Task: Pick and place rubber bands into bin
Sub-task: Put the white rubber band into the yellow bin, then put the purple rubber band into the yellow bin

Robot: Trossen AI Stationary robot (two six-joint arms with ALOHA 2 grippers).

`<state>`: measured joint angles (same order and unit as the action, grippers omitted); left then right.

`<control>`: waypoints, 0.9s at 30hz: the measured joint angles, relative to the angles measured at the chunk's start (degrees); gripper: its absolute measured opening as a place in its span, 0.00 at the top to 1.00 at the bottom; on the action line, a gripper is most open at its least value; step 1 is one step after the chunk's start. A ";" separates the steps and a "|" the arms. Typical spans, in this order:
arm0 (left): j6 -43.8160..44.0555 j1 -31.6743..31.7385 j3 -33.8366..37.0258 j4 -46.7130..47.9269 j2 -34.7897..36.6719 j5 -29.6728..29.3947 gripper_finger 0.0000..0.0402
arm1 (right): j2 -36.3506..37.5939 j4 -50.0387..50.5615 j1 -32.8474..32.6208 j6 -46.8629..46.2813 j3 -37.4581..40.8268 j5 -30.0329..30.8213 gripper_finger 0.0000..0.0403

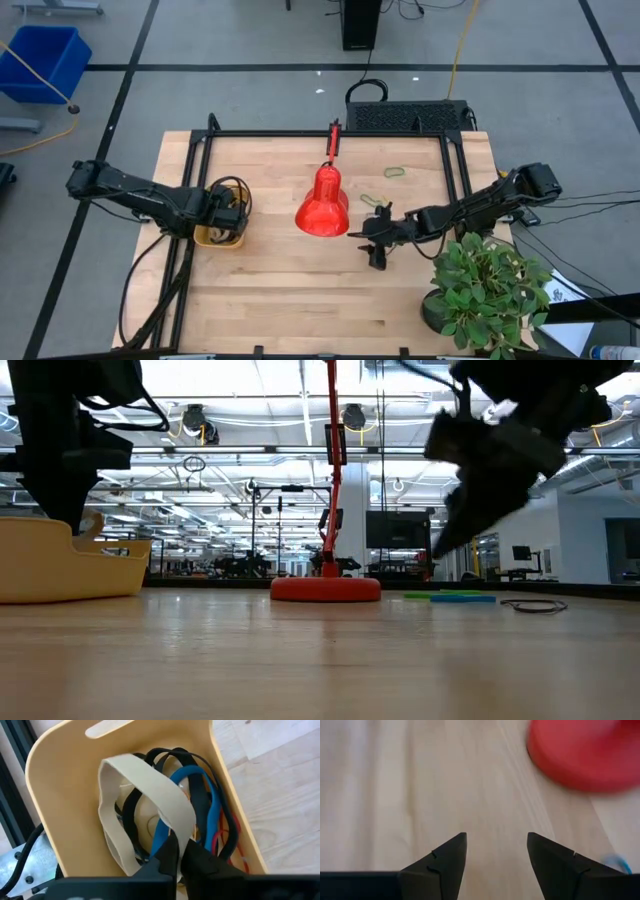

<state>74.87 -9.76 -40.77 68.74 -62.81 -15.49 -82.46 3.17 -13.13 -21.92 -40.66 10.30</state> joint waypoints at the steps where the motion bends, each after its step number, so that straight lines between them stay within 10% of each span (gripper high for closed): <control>1: -0.02 0.00 0.00 0.01 0.02 -0.02 0.93 | 0.00 2.50 0.04 0.02 0.00 0.03 0.50; 11: -0.11 0.00 0.00 -0.05 0.02 0.02 0.77 | 1.54 20.92 2.61 -3.29 0.00 0.29 0.54; 27: -2.50 0.00 0.00 -4.22 0.02 -0.71 0.59 | 7.29 29.49 4.92 22.36 -0.07 3.17 0.58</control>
<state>72.37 -9.76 -40.77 64.52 -62.78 -16.20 -75.16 32.66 -8.21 0.44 -40.73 13.47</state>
